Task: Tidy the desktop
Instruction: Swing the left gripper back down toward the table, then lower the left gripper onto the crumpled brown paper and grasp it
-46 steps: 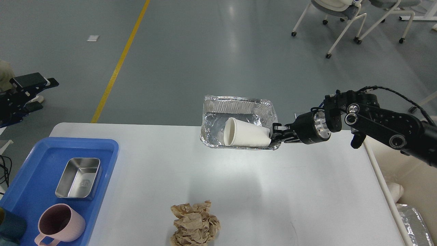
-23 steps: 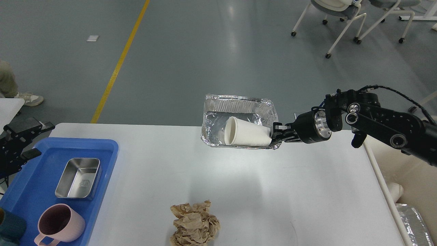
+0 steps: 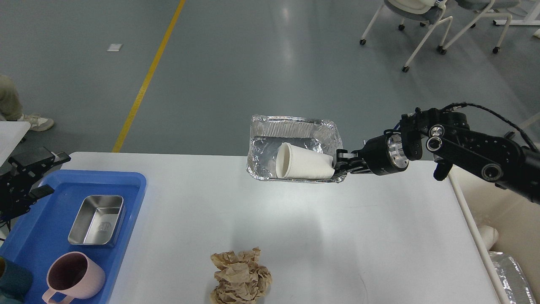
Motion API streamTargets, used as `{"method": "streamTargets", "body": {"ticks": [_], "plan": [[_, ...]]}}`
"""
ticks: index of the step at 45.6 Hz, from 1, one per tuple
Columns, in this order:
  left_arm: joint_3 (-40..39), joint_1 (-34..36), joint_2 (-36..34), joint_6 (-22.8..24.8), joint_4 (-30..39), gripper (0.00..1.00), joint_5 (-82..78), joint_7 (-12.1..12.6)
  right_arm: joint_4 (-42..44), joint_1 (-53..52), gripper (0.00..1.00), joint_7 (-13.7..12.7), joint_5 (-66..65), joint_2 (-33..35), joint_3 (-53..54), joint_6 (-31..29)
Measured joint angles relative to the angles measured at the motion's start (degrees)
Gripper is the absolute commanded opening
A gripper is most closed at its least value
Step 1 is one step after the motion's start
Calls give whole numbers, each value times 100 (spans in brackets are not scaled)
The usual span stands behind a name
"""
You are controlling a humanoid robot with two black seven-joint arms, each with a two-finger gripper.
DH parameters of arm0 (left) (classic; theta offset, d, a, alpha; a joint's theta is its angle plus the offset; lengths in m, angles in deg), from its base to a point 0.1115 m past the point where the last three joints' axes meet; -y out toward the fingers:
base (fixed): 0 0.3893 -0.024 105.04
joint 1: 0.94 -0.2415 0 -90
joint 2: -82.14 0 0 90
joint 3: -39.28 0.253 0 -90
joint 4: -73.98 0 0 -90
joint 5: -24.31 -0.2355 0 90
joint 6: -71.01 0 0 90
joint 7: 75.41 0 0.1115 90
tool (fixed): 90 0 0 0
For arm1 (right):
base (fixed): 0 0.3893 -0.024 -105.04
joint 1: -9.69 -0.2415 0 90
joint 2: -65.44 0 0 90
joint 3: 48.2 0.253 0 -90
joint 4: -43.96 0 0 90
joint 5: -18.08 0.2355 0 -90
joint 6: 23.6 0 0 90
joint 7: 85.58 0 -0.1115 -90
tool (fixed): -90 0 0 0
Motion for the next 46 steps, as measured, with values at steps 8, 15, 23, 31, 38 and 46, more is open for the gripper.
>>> {"method": "streamTargets", "body": {"ticks": [8, 15, 23, 31, 38, 46], "plan": [[-11, 65, 655, 369, -646, 97, -1973, 0, -3, -30, 0, 8, 5, -7, 3, 0], [-30, 350, 1215, 1028, -1050, 97, -3351, -106, -8, -30, 0, 8, 7, -8, 4, 0], [1, 815, 1912, 1559, -1149, 97, -4559, -310, -9, -26, 0, 8, 3, -20, 4, 0], [53, 1205, 2665, 1981, -1158, 97, -6106, -743, -9, -27, 0, 3, 0, -24, 12, 9], [99, 1481, 3304, 2275, -1159, 97, -6780, -930, -8, -31, 0, -1, 0, -20, 17, 10], [595, 1855, 4033, 2416, -1153, 97, -6848, -959, -6, -33, 0, 1, 0, -10, 21, 10]]}}
